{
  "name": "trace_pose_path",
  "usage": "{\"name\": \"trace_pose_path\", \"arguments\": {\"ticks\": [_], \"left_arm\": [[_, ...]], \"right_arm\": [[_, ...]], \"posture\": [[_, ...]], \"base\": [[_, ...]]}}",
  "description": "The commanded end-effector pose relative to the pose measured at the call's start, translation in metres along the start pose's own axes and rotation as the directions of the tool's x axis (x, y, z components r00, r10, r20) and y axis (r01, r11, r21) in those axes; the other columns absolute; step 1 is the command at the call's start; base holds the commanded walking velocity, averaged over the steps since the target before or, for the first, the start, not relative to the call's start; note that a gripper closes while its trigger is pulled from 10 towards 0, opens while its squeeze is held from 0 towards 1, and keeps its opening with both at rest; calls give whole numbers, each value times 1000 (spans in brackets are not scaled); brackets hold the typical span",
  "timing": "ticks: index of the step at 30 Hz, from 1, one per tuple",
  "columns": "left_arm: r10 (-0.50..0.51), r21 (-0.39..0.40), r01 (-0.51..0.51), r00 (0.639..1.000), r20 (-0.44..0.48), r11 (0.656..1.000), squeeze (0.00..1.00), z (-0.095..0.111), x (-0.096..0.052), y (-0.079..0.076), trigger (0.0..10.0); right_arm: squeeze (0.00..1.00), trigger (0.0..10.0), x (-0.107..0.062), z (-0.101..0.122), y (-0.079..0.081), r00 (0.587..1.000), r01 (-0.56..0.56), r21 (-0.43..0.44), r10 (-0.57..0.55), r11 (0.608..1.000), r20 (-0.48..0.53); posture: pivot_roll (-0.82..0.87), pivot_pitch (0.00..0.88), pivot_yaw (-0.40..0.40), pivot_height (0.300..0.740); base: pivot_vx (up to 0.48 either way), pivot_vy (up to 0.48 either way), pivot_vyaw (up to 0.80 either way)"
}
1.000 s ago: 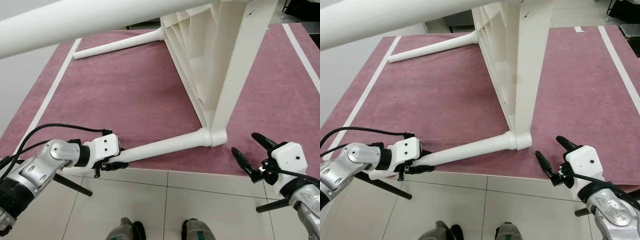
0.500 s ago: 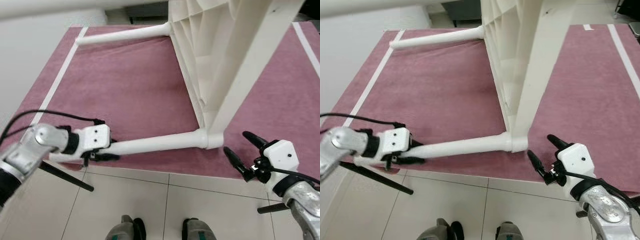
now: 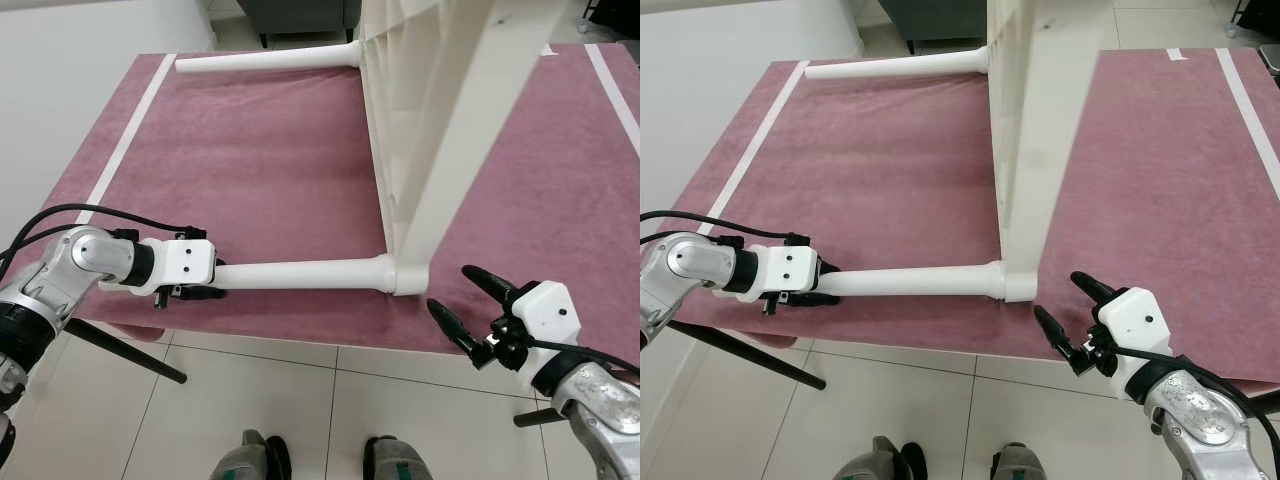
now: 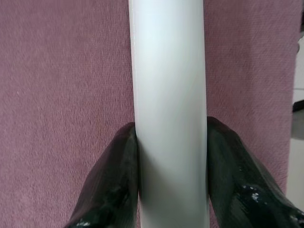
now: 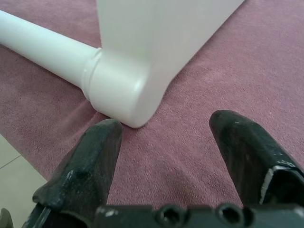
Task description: Building children table
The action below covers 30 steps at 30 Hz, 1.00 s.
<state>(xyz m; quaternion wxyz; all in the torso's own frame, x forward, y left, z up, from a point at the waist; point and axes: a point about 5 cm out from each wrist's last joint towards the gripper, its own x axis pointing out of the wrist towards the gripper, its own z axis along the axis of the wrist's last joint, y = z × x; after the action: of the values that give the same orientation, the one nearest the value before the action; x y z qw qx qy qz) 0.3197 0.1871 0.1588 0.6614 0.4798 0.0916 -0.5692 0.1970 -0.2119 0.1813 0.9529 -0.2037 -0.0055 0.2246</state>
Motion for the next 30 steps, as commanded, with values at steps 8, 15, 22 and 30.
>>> {"name": "trace_pose_path", "arguments": {"ticks": [8, 15, 22, 30], "left_arm": [[166, 70, -154, 954, -250, 986, 0, -37, -5, 8, 10000], [351, 114, -333, 897, -268, 936, 0, -39, -5, 25, 10000], [392, 87, -383, 902, -182, 920, 941, -31, 3, 19, 10000], [500, 27, -502, 865, 53, 865, 0, -1, 10, 16, 10000]], "right_arm": [[0, 10000, 4, 2, 5, 1000, -28, 7, 28, 1000, 6], [0, 10000, 9, 3, 5, 1000, -16, 12, 16, 1000, 17], [0, 10000, 13, 4, 5, 1000, -5, 20, 5, 1000, 27], [0, 10000, 19, 0, 6, 999, 34, 51, -35, 998, 36]], "posture": [[-152, 164, 136, 740], [-151, 157, 137, 740], [-150, 154, 134, 740], [-139, 144, 130, 740]], "base": [[0, 0, 0], [0, 0, 0], [0, 0, 0], [0, 0, 0]]}}
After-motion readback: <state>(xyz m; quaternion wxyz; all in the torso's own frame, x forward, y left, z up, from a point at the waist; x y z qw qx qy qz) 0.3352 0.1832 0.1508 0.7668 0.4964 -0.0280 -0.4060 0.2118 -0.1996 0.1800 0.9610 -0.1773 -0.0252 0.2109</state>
